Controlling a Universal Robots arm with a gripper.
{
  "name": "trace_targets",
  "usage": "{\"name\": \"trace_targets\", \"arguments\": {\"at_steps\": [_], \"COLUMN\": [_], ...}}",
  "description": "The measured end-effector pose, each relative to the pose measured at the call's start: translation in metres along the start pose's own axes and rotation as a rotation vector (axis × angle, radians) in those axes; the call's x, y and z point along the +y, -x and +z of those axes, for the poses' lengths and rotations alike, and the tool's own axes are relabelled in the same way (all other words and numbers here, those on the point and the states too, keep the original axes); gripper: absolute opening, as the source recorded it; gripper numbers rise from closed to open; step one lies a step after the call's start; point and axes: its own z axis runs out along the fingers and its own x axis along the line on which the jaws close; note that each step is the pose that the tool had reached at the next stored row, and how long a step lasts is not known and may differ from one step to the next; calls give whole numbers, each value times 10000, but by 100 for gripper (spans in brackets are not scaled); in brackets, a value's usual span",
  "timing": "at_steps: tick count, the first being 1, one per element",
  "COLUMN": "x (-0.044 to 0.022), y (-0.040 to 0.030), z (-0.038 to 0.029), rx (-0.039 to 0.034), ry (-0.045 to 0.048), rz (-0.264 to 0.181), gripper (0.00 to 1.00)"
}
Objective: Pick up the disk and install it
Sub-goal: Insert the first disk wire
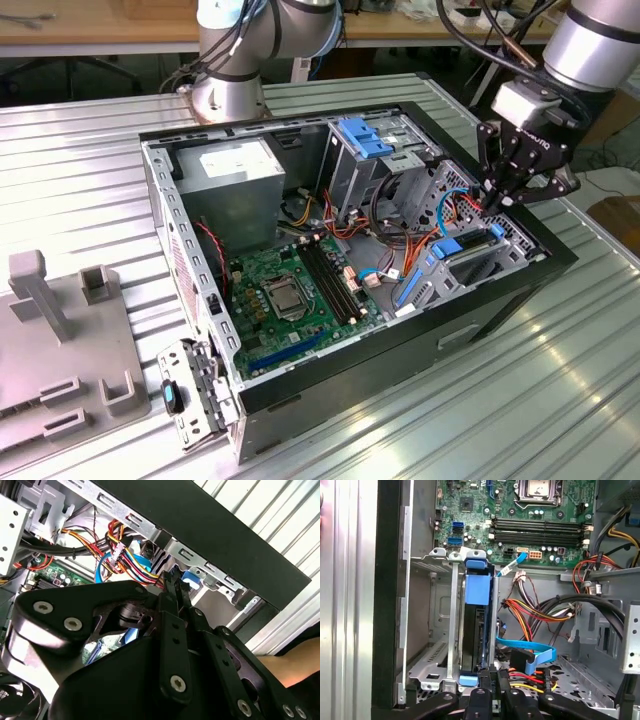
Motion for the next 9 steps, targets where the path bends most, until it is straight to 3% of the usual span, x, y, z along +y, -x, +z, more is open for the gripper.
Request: {"name": "trace_targets", "arguments": {"at_steps": [3, 9], "x": [1, 93], "y": [-1, -17], "z": [5, 26], "rx": [-1, 1], "ry": [-8, -64], "rz": [0, 32], "gripper": [16, 16]}}
